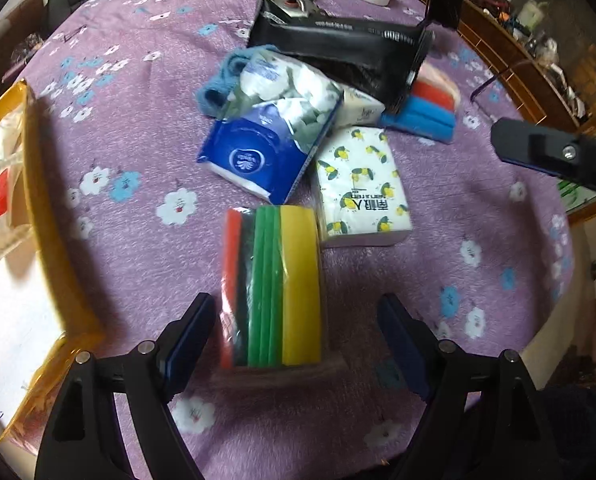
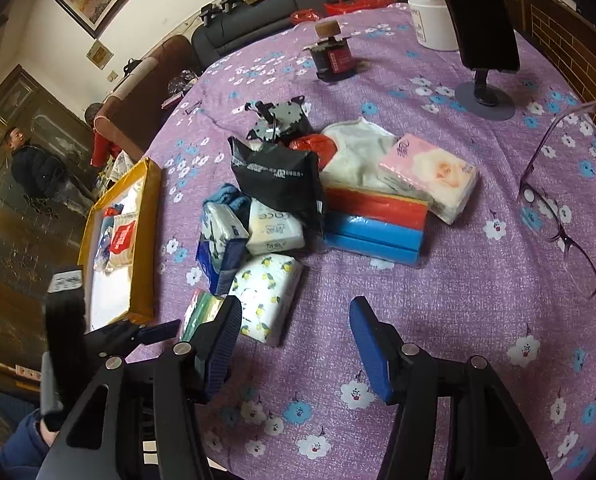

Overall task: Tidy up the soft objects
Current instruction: 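Move both grippers back to the pile and grasp the striped sponge with the left, then grasp the lemon-print tissue pack with the right gripper while the left holds the sponge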

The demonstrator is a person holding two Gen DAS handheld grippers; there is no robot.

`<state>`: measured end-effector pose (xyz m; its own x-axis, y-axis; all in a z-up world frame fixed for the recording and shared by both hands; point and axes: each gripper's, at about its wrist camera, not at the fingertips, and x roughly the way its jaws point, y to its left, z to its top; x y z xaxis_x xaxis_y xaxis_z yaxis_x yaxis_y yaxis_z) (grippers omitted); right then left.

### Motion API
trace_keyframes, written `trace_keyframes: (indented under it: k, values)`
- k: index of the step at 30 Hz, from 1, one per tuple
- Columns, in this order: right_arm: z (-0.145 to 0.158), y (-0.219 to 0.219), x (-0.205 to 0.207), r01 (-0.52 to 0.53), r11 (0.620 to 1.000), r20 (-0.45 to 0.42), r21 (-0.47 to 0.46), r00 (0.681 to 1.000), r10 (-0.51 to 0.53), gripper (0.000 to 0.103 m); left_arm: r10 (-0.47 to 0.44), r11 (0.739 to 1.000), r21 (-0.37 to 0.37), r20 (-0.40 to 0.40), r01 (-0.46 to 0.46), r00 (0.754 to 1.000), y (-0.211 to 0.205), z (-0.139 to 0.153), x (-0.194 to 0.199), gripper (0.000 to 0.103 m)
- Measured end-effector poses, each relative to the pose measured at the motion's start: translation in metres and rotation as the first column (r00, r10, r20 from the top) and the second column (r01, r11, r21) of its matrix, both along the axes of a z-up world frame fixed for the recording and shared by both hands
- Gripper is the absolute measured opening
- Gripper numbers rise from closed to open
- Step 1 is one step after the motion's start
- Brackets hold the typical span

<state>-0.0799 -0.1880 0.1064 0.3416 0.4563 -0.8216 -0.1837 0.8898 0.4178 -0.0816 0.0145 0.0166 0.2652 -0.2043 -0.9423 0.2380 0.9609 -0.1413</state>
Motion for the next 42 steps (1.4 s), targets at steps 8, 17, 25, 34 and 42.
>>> trace_keyframes:
  k: [8, 17, 25, 34, 42]
  values:
    - [-0.009, 0.027, 0.007, -0.06, 0.998, -0.025, -0.018, 0.998, 0.059, 0.068, 0.006, 0.999, 0.031, 0.07, -0.009, 0.998, 0.004, 0.006, -0.004, 0.044]
    - [-0.036, 0.066, 0.024, -0.099, 0.992, -0.121, -0.074, 0.989, 0.09, 0.074, 0.012, 1.0, 0.009, 0.114, -0.013, 0.993, 0.023, 0.019, -0.014, 0.044]
    - [-0.054, 0.1, 0.033, -0.151, 0.967, -0.15, -0.203, 0.981, 0.122, 0.074, 0.059, 0.998, 0.001, 0.17, -0.06, 0.984, 0.046, 0.037, -0.02, 0.044]
    - [-0.054, 0.078, 0.026, -0.119, 0.969, -0.125, -0.218, 0.988, 0.094, 0.057, 0.067, 0.997, -0.034, 0.17, -0.062, 0.983, 0.042, 0.038, -0.014, 0.044]
    - [-0.037, 0.045, 0.009, -0.088, 0.985, -0.077, -0.146, 0.994, 0.078, 0.057, 0.02, 0.998, -0.058, 0.167, -0.01, 0.986, 0.018, 0.039, -0.007, 0.044]
